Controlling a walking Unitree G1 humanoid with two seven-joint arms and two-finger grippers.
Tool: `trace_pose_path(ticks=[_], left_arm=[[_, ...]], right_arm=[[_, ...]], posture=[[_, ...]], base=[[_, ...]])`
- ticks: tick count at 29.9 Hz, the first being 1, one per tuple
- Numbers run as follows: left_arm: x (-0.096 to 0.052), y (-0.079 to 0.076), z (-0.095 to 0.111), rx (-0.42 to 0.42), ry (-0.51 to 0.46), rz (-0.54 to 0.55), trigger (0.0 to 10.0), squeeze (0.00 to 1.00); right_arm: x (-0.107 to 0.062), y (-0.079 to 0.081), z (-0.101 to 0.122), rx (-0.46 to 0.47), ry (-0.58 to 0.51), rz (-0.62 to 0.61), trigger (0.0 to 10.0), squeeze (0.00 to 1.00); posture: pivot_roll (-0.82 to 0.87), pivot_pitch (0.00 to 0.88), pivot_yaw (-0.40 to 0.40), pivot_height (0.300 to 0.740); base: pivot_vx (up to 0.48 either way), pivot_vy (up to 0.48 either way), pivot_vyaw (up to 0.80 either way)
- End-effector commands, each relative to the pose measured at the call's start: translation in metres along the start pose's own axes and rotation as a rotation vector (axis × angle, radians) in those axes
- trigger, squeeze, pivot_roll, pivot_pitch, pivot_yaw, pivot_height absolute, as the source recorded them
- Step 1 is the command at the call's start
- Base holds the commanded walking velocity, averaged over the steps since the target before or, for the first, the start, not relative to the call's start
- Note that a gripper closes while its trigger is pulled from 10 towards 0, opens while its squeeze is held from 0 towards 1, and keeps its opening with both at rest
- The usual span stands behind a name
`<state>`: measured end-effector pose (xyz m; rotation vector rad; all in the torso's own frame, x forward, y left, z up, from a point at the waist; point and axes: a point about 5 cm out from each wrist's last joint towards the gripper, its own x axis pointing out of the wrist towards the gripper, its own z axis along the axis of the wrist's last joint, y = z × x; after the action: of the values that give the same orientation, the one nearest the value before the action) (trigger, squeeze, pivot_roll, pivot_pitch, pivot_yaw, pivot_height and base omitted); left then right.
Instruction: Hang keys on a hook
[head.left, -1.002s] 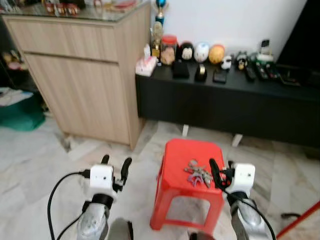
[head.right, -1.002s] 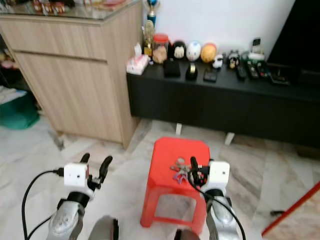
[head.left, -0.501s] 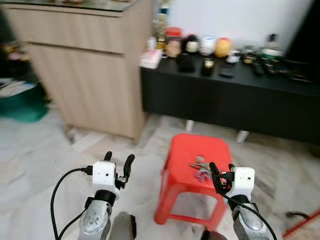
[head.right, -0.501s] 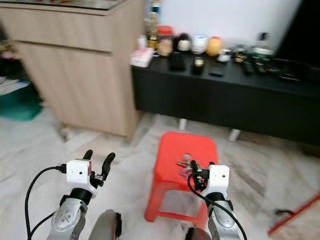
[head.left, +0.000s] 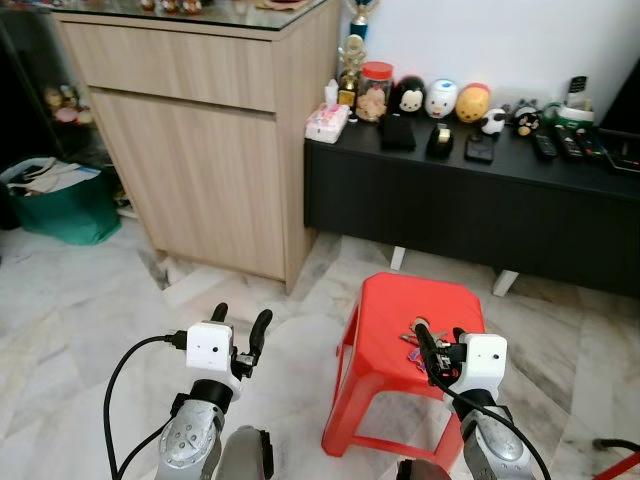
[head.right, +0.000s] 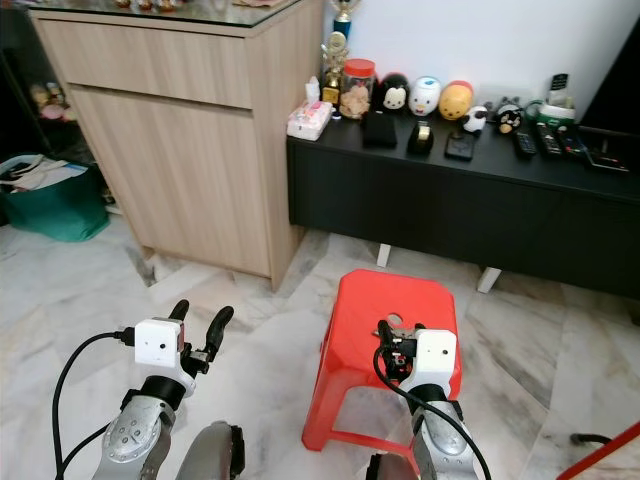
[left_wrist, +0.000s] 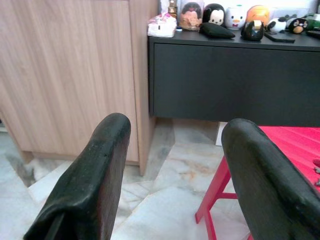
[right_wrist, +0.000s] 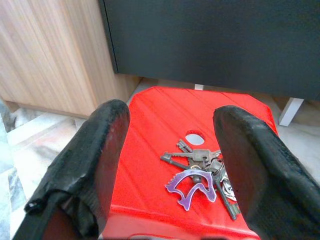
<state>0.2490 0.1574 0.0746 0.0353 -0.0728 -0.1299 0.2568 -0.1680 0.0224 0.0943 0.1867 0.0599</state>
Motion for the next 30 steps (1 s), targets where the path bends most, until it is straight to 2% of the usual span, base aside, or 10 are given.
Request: trace_pose_path(ticks=[1, 7, 8, 15, 30], left_arm=[[0.002, -0.002, -0.001, -0.009, 0.011, -0.011, 10.0, 0.0], [0.002, -0.004, -0.002, -0.014, 0.014, -0.025, 10.0, 0.0], [0.002, -0.005, -0.002, -0.013, 0.014, -0.032, 10.0, 0.0], [0.002, -0.007, -0.002, -0.004, 0.017, -0.062, 10.0, 0.0], [0.003, -0.008, -0.002, 0.01, 0.018, -0.078, 10.0, 0.0]], right_arm=[[-0.001, -0.002, -0.003, 0.0, 0.018, -0.008, 10.0, 0.0], [-0.002, -0.002, -0.006, -0.033, 0.037, 0.009, 10.0, 0.0], [-0.002, -0.003, -0.008, -0.007, 0.042, -0.009, 10.0, 0.0], [-0.002, -0.003, -0.009, 0.018, 0.048, -0.021, 10.0, 0.0], [-0.001, -0.002, -0.013, 0.033, 0.065, -0.028, 10.0, 0.0]], posture=[[0.02, 0.023, -0.052, 0.622], [0.02, 0.013, -0.052, 0.622], [0.02, 0.011, -0.052, 0.622], [0.02, 0.003, -0.047, 0.622], [0.03, 0.0, -0.049, 0.622]], base=[[0.0, 0.0, 0.0], [0.0, 0.0, 0.22], [0.247, 0.0, 0.0], [0.263, 0.0, 0.0], [0.294, 0.0, 0.0]])
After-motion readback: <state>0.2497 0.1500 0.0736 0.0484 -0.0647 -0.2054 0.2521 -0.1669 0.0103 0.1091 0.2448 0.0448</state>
